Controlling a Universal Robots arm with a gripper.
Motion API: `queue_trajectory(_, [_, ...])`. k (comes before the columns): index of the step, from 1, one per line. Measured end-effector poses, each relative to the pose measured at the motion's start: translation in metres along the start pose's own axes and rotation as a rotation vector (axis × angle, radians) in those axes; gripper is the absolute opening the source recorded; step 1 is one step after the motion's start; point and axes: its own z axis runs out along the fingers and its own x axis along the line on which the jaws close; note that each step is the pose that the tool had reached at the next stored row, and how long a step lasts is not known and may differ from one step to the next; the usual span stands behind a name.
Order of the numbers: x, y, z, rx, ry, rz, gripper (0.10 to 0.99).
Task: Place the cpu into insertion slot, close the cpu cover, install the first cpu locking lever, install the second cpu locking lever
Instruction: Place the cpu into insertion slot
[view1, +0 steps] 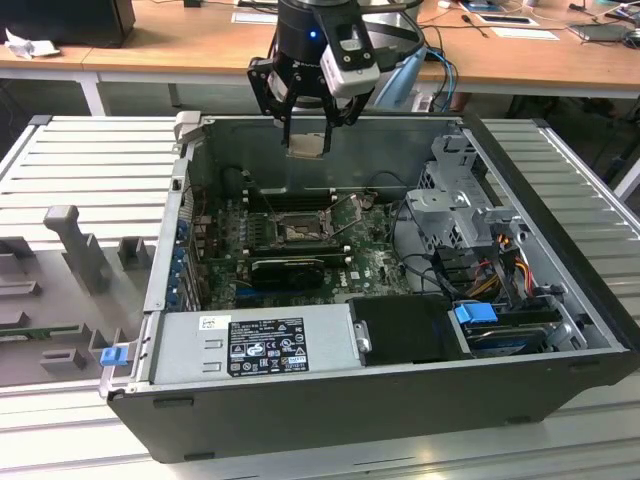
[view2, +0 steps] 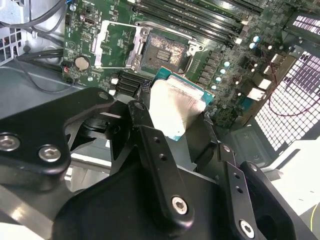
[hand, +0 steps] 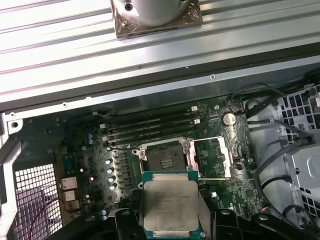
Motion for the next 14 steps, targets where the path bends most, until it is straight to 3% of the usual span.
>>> queue_trajectory(14, [0.0000,-0.0001,0.0008,-0.001,-0.0060,0.068,0.529])
